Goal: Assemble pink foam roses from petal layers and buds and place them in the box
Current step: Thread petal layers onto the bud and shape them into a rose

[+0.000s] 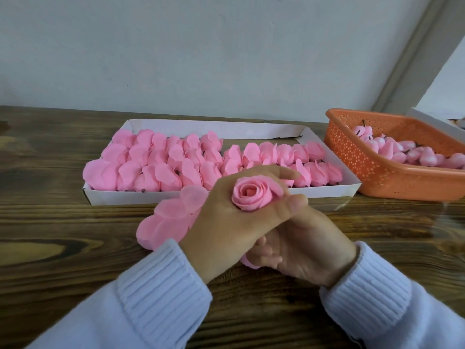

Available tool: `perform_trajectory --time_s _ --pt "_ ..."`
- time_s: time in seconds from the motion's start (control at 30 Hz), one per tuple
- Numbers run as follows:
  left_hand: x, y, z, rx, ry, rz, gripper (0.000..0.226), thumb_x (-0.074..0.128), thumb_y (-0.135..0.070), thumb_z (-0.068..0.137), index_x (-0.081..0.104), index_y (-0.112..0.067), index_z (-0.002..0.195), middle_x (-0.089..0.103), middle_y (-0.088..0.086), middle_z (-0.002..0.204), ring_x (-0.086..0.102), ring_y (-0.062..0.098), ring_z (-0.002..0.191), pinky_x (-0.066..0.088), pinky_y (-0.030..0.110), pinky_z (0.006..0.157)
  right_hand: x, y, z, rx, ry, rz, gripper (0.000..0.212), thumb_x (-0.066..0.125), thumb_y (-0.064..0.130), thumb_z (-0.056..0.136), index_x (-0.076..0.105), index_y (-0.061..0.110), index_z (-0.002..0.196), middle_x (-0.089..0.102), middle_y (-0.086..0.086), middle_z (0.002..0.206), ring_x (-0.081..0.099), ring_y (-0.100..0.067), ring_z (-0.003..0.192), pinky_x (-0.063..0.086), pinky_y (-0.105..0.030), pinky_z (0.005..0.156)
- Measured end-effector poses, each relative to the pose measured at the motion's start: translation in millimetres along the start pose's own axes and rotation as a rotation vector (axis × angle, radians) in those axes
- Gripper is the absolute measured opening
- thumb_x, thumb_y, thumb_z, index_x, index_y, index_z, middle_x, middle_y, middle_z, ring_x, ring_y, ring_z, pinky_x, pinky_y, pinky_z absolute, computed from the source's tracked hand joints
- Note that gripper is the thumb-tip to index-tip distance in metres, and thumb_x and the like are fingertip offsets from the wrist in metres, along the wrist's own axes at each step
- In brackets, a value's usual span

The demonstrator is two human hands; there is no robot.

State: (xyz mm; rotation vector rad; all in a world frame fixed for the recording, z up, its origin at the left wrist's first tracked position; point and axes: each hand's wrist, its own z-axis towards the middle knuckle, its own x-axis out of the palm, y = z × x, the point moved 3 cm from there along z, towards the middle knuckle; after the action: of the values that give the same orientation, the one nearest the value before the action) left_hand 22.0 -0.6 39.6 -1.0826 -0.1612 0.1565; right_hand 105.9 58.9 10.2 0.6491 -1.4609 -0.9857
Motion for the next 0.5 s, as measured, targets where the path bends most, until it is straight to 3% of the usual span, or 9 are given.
perform_trajectory --time_s 0.13,0.27,0.4,0.5 --pt "-3.7 -3.0 0.4 -0.004 -0.003 -0.039 0.011 0.071 -0.029 0.071 0.064 -0.031 0.063 0.071 -0.011 0.099 0.068 0.005 0.092 0.055 0.022 0.071 0.4 3.1 -2.0 -0.083 0.027 0.065 0.052 0.074 0.023 0.080 0.050 0.007 0.122 0.038 -0.018 0.103 0.051 -0.019 0.078 0.042 -0.026 0.060" --pt "-3.9 -1.8 0.6 -0.014 0.005 -0.065 0.005 0.072 -0.027 0.069 0.067 -0.027 0.069 0.070 -0.009 0.104 0.066 0.006 0.100 0.055 0.021 0.075 2.0 3.9 -2.5 -0.091 0.017 0.119 0.046 0.071 0.019 0.081 0.046 0.004 0.117 0.034 -0.016 0.090 0.050 -0.017 0.067 0.042 -0.026 0.057" --pt "-1.2 -3.9 0.4 -0.031 0.038 -0.071 0.013 0.066 -0.030 0.075 0.068 -0.026 0.063 0.071 -0.006 0.106 0.068 0.002 0.090 0.053 0.015 0.068 3.7 0.2 -2.0 -0.027 -0.018 -0.060 0.040 0.066 0.037 0.084 0.057 0.001 0.099 0.059 -0.008 0.071 0.053 -0.013 0.061 0.037 -0.024 0.055" --pt "-3.5 -5.4 0.8 -0.029 0.019 -0.082 0.020 0.066 -0.032 0.075 0.063 -0.029 0.056 0.071 -0.008 0.094 0.067 0.002 0.079 0.050 0.012 0.058 3.1 2.0 -3.3 -0.058 -0.038 -0.032 0.051 0.067 0.027 0.082 0.051 0.000 0.122 0.054 -0.018 0.095 0.055 -0.020 0.079 0.043 -0.028 0.064"
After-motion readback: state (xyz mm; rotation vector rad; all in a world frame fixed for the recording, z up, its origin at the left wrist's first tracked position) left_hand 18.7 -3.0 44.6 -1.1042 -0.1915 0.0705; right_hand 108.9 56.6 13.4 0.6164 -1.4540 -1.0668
